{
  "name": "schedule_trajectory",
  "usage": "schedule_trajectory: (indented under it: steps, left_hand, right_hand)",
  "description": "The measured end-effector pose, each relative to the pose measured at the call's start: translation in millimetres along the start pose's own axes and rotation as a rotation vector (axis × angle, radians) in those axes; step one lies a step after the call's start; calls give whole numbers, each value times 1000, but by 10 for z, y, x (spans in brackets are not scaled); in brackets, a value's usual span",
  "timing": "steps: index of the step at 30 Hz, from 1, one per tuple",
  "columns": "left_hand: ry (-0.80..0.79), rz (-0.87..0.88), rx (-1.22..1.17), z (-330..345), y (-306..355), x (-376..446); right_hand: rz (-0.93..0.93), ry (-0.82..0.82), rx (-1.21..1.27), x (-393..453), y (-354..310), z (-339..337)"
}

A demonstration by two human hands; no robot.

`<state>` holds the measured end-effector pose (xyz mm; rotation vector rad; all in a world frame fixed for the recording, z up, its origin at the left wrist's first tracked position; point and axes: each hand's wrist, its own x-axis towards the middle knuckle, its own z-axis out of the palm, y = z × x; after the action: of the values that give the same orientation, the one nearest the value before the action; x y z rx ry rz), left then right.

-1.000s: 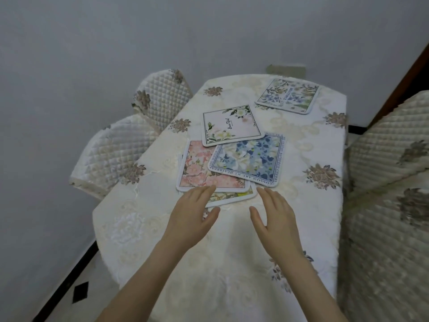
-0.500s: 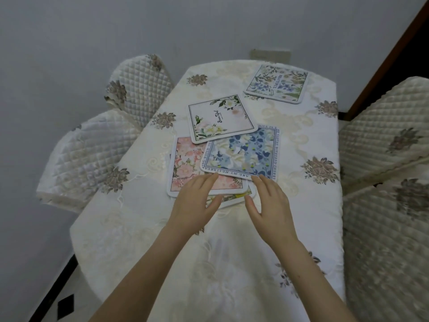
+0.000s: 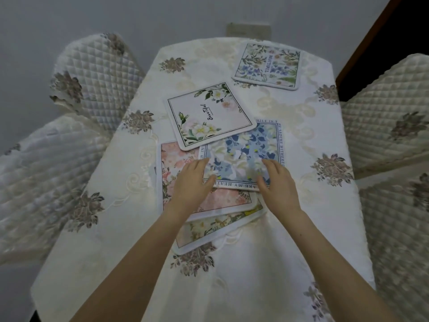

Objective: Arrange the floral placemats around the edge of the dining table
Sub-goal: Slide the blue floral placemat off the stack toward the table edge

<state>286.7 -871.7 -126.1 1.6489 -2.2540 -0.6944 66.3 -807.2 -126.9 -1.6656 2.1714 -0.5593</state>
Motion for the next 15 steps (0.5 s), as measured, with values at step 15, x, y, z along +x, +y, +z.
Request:
schedule_trajectory:
  steps: [15]
  left_hand:
    - [-18,-500,-109,514,-189,658]
  right_hand:
    - [584,-104,-79,664,343,428]
